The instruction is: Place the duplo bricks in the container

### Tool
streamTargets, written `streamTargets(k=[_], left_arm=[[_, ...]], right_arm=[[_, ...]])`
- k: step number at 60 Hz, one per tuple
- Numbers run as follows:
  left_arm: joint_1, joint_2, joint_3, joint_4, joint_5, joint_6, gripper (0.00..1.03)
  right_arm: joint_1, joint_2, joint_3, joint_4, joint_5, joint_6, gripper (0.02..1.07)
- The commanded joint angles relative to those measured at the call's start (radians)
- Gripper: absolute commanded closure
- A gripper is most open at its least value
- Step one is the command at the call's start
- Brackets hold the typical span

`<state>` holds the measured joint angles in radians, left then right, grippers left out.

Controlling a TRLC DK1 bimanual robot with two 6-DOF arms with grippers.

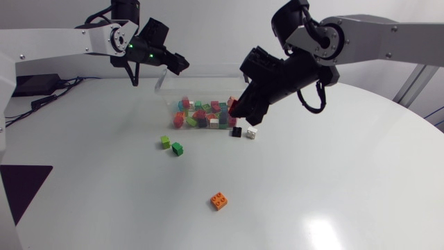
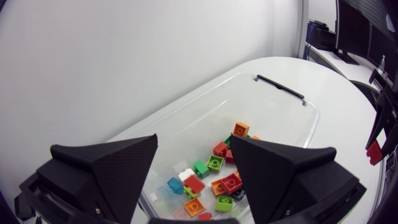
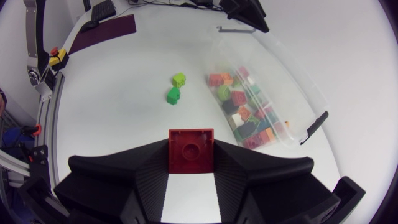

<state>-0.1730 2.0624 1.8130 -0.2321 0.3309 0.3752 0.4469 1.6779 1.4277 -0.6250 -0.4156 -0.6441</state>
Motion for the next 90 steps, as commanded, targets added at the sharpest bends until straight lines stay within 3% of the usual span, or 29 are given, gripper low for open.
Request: streamTargets(k=[1,16,30,44,56,66,69,72,75,90], left_arm=[[0.029,-0.036,-0.018,0.02,-0.004,-0.03,0.04],[0.122,-0.285,-0.314,0.051,0.005,0.053,0.04],[0.204,-0.461,-0.59,0.056,0.06,0.205,0.04],[0.257,-0.533,-0.753,0.056,0.112,0.277,0.04],[0.25,-0.519,-0.853,0.085,0.115,0.324,0.04],[0.217,-0.473,-0.919,0.158,0.115,0.33,0.04],[0.207,-0.456,-0.926,0.16,0.115,0.347,0.04],[0.199,-0.433,-0.932,0.175,0.115,0.357,0.04],[0.198,-0.412,-0.931,0.188,0.115,0.363,0.04],[0.19,-0.308,-0.914,0.224,0.117,0.422,0.04]], right_arm=[[0.019,0.026,0.063,0.007,-0.002,0.057,0.83],[0.032,0.166,0.252,0.074,0.021,0.159,0.83],[0.032,0.345,0.478,0.079,0.041,0.219,0.83],[0.027,0.419,0.539,0.133,0.054,0.25,0.83],[-0.001,0.493,0.64,0.16,0.06,0.284,0.83],[-0.002,0.568,0.697,0.229,0.143,0.311,0.81],[-0.004,0.591,0.725,0.232,0.169,0.322,0.7],[-0.002,0.608,0.743,0.232,0.207,0.325,0.34],[0.003,0.608,0.744,0.232,0.224,0.325,0.05],[0.004,0.417,0.567,0.231,0.23,0.285,0.06]])
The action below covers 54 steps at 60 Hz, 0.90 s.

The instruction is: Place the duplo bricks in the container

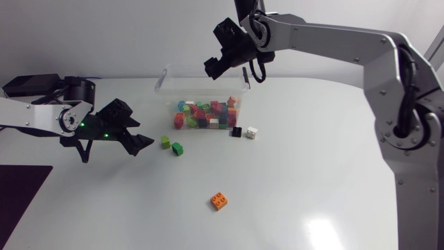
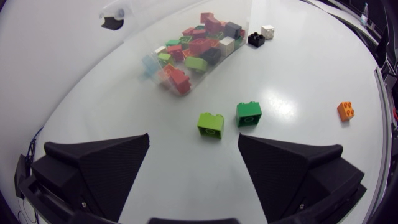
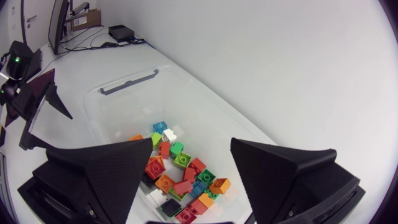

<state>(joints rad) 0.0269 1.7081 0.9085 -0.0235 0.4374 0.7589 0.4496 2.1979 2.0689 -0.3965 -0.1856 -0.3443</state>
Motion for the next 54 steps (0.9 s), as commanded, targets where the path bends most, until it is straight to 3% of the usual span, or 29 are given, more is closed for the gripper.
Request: streamTargets(k=[1,25,43,50,54], left_arm=[[-0.01,0.051,-0.008,0.017,0.011,0.039,0.04],[-0.065,0.268,0.156,0.014,0.083,0.132,0.04],[-0.093,0.358,0.247,-0.043,0.1,0.184,0.08],[-0.091,0.387,0.288,-0.105,0.1,0.209,0.21],[-0.09,0.4,0.314,-0.158,0.1,0.229,0.4]], right_arm=[[0.0,-0.116,-0.089,0.002,0.0,-0.016,0.06],[-0.065,-0.481,-0.627,0.007,-0.115,-0.114,0.06],[-0.173,-0.564,-0.875,0.048,-0.203,-0.17,0.06],[-0.2,-0.535,-0.912,0.051,-0.212,-0.214,0.06],[-0.215,-0.5,-0.908,0.053,-0.212,-0.225,0.06]])
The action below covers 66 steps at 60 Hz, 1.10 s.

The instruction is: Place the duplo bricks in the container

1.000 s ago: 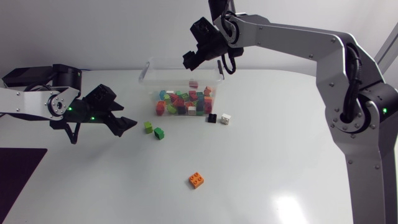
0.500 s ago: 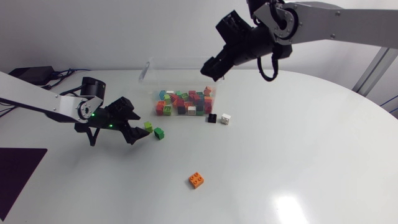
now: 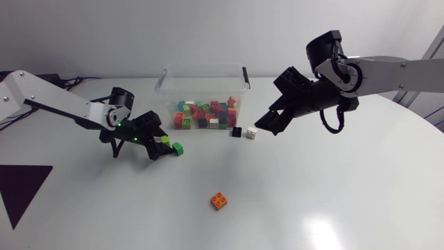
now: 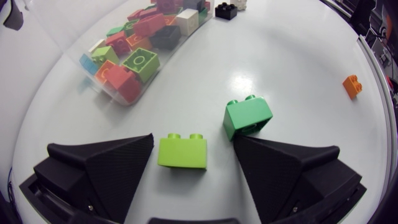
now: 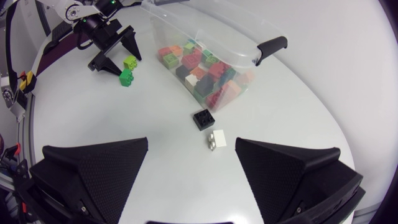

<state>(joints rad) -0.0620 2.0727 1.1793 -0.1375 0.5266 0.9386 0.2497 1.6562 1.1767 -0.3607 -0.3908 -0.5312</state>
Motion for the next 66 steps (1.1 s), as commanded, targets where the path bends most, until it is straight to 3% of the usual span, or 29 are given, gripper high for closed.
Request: streamTargets(k=[1,6,27,47,55,66], left_arm=[[-0.001,0.038,0.048,-0.056,0.01,0.054,0.45],[0.004,0.04,0.051,-0.071,0.01,0.058,0.74],[0.019,-0.034,0.031,-0.221,0.027,0.131,0.76],[0.03,-0.298,-0.03,-0.32,0.047,0.132,0.76],[0.01,-0.396,-0.024,-0.356,0.058,0.101,0.76],[-0.024,-0.482,-0.004,-0.376,0.062,0.049,0.76]], right_arm=[[-0.017,0.051,-0.012,0.017,-0.006,-0.039,0.06],[-0.024,0.099,-0.003,0.032,-0.006,-0.052,0.06],[-0.024,0.338,0.133,0.035,0.007,-0.105,0.07],[-0.017,0.507,0.308,0.014,0.02,-0.128,0.15],[-0.017,0.567,0.368,-0.001,0.02,-0.133,0.21],[-0.015,0.614,0.408,-0.003,0.02,-0.138,0.45]])
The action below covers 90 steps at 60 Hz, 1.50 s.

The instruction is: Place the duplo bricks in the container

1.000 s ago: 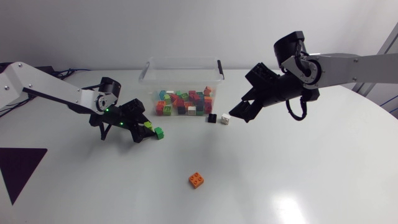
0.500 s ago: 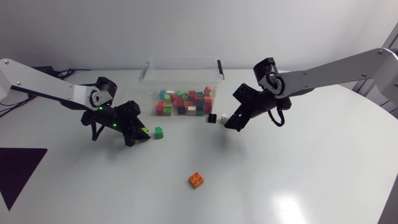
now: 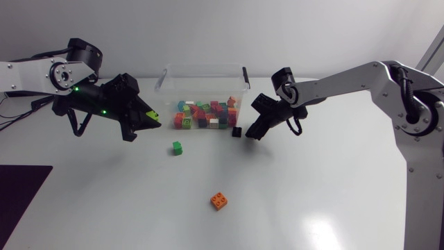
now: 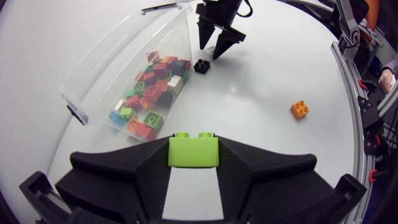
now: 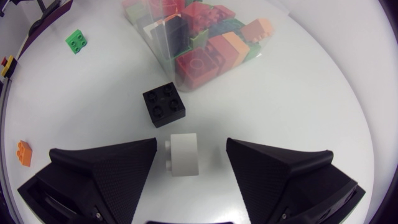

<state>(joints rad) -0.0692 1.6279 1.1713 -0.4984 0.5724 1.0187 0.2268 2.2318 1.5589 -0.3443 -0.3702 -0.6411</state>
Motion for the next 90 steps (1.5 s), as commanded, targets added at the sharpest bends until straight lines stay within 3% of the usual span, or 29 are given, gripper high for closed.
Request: streamTargets(k=[1,8,13,23,37,56,70,72,73,74,76,78,90], left_arm=[[-0.018,-0.039,0.004,-0.015,0.017,-0.032,0.76],[-0.041,-0.051,0.041,-0.015,0.017,-0.074,0.76],[-0.049,-0.045,0.077,-0.012,0.017,-0.108,0.76],[-0.066,-0.007,0.156,0.02,0.017,-0.181,0.76],[-0.075,0.107,0.271,0.143,0.007,-0.342,0.76],[-0.129,0.267,0.392,0.271,-0.1,-0.476,0.76],[-0.133,0.405,0.553,0.296,-0.166,-0.552,0.75],[-0.132,0.429,0.577,0.297,-0.177,-0.565,0.72],[-0.13,0.449,0.599,0.299,-0.192,-0.58,0.63],[-0.13,0.452,0.602,0.299,-0.194,-0.582,0.61],[-0.13,0.48,0.628,0.299,-0.233,-0.594,0.26],[-0.13,0.49,0.634,0.305,-0.259,-0.597,0.06],[-0.113,0.429,0.544,0.314,-0.275,-0.601,0.03]], right_arm=[[0.006,0.04,0.027,-0.019,-0.001,-0.028,0.47],[0.006,0.048,0.027,-0.036,-0.003,-0.038,0.65],[0.006,0.045,0.027,-0.062,-0.001,-0.043,0.83],[-0.001,-0.032,-0.036,-0.091,0.017,-0.049,0.85],[-0.004,-0.216,-0.181,-0.087,0.036,-0.035,0.86],[0.025,-0.439,-0.273,-0.14,0.034,0.001,0.87],[0.078,-0.54,-0.28,-0.182,0.033,0.034,0.87],[0.086,-0.551,-0.276,-0.182,0.033,0.04,0.87],[0.089,-0.555,-0.273,-0.182,0.034,0.044,0.87],[0.091,-0.557,-0.272,-0.182,0.033,0.046,0.87],[0.1,-0.567,-0.263,-0.185,0.034,0.055,0.87],[0.106,-0.574,-0.25,-0.186,0.034,0.067,0.87],[0.141,-0.567,-0.142,-0.197,0.034,0.126,0.87]])
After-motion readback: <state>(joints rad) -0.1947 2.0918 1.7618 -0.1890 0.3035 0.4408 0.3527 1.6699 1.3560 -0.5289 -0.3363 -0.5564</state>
